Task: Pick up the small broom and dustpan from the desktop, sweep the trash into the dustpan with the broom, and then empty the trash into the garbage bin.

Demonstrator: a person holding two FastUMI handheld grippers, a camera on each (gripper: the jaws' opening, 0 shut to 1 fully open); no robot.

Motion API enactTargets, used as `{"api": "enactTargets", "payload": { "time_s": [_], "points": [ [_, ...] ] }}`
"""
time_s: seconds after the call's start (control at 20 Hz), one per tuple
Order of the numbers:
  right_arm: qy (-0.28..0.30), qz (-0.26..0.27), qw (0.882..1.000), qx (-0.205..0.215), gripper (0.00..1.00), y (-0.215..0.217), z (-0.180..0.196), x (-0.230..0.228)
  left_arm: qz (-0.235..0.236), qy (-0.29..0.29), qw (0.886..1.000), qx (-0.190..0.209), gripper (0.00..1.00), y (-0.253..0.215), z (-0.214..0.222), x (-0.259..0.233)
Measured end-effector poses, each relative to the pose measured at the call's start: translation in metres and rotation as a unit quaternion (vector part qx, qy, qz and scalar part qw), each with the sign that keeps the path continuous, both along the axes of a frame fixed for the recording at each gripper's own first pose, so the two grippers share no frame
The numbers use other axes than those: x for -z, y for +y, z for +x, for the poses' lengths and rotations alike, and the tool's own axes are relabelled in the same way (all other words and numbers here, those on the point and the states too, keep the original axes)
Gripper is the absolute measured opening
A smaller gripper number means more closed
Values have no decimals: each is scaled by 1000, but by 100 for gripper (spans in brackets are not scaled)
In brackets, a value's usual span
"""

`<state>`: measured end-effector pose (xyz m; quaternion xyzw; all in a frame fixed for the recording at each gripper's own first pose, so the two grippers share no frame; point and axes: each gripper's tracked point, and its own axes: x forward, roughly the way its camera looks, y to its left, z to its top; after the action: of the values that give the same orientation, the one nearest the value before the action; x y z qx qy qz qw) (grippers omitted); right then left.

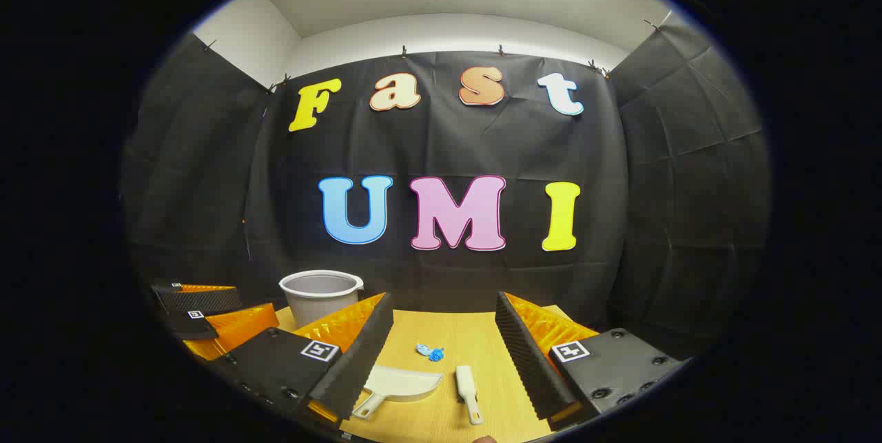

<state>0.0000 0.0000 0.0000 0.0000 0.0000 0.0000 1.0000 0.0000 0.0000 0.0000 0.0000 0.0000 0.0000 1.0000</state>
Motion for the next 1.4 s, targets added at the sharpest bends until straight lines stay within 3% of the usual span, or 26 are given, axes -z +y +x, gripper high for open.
{"api": "enactTargets", "payload": {
  "time_s": [0.2, 0.7, 0.75, 0.8, 1.0, 1.3, 1.4],
  "points": [
    [-6, 3, 1000, -3, 92, 5, 0, -3, 3, -7, 1000, -3, 80, 4, 3, -3],
    [-3, 7, 1000, 4, 95, 6, 6, 2, -2, 3, 1000, 2, 79, 7, 9, 5],
    [0, 8, 1000, 2, 92, 9, 6, 4, -4, 4, 1000, 1, 79, 9, 9, 5],
    [1, 10, 1000, 1, 96, 10, 5, 5, -6, 5, 1000, 2, 79, 8, 9, 7],
    [2, 12, 1000, 0, 92, 12, 3, 5, -7, 6, 1000, 2, 80, 9, 10, 7],
    [26, 11, 1000, 5, 96, 10, -1, 20, -14, 10, 1000, 7, 79, 5, 12, 15],
    [28, 3, 1000, 2, 92, 12, -3, 19, -20, 15, 1000, 10, 79, 2, 12, 18]
  ]
}}
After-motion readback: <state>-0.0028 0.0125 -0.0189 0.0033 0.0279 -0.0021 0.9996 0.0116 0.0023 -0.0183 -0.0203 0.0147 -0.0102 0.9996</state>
